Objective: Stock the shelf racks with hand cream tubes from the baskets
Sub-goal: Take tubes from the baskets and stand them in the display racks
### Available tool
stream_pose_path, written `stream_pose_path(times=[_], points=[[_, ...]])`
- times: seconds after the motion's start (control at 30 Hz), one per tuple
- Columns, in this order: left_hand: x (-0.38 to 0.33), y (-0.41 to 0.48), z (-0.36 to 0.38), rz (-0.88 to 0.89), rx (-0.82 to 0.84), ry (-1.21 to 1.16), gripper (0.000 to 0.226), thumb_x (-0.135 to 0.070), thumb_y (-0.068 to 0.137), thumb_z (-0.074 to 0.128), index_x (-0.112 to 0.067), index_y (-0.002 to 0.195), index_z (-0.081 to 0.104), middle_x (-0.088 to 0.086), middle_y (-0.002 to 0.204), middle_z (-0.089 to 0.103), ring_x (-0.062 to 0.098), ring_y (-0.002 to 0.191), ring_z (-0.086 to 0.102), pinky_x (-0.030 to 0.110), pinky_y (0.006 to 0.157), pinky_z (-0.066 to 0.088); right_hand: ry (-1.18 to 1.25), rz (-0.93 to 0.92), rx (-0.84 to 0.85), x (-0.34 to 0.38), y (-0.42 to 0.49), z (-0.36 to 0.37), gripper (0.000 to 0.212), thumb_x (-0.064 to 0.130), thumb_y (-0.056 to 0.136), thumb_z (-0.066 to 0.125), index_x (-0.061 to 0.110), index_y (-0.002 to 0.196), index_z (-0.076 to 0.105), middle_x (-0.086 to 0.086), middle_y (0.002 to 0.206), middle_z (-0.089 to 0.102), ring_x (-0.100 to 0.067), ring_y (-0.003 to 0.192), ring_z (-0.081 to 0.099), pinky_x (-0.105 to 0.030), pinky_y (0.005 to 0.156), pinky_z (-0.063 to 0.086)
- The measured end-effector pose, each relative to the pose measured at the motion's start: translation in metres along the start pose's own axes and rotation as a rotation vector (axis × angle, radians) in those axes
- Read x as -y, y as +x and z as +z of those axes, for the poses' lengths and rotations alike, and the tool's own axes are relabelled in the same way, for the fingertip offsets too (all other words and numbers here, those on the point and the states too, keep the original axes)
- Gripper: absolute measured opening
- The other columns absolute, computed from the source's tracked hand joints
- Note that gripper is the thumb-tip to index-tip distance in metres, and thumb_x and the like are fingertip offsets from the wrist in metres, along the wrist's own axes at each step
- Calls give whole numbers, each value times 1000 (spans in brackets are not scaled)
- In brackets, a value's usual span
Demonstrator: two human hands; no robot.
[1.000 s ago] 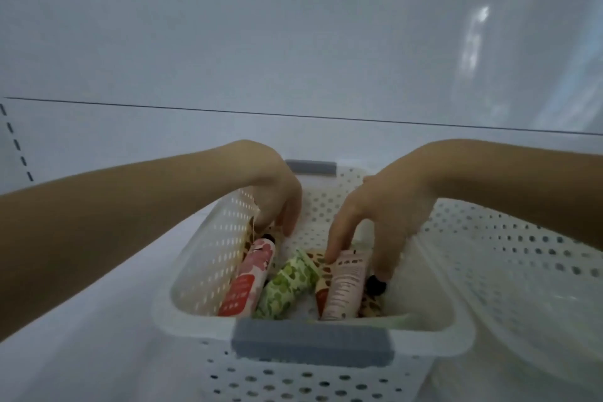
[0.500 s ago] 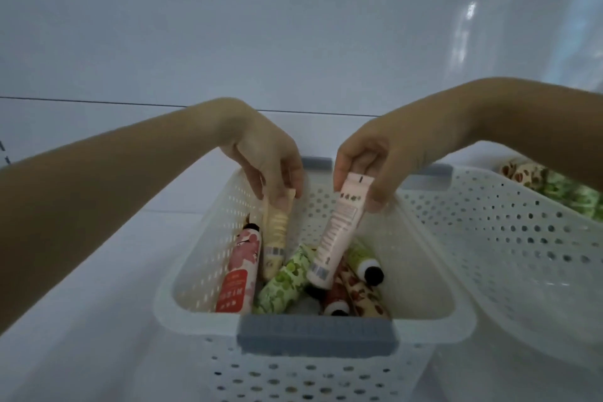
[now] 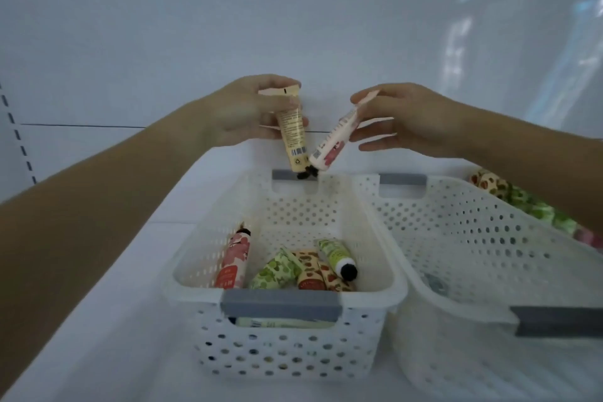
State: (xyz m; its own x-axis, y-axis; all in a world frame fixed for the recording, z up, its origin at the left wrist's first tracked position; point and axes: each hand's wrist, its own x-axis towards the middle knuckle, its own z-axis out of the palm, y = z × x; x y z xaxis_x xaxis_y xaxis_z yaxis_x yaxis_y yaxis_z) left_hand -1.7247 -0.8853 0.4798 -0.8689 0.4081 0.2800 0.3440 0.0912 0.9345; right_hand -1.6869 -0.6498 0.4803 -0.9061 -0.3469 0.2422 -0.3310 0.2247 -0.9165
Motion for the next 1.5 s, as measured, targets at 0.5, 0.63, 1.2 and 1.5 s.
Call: stream_pose_path(times=[0.5,0.63,1.2,1.5], points=[[-47,-1,120,54,-136,53,33,-41,98,27,-36,121,50,2,79,45,14,62,47,25,58,46,16,-95,-187,4,-29,-39,13,24,88,62,18,82,53,-4,80,65,-14,62,66,-24,54,54],[-53,8,148,-25,-124,39,38,-31,98,33,-40,133,42,0,87,42,15,69,46,25,65,46,26,-84,-247,-4,-45,-78,13,22,88,61,17,82,51,-8,85,63,-20,68,65,-26,56,56],[-64,37,299,-41,-232,60,58,0,94,45,-13,144,18,12,117,47,18,75,64,25,59,57,-139,-115,-410,-61,-145,-212,10,19,93,55,21,83,50,-8,83,56,-23,76,62,-29,64,56],[-41,42,340,-20,-270,295,24,-14,86,63,-13,105,48,6,91,63,12,71,62,21,56,55,-648,-121,-274,-78,-165,-217,14,31,86,62,24,78,53,0,87,60,-19,80,60,-34,70,51]])
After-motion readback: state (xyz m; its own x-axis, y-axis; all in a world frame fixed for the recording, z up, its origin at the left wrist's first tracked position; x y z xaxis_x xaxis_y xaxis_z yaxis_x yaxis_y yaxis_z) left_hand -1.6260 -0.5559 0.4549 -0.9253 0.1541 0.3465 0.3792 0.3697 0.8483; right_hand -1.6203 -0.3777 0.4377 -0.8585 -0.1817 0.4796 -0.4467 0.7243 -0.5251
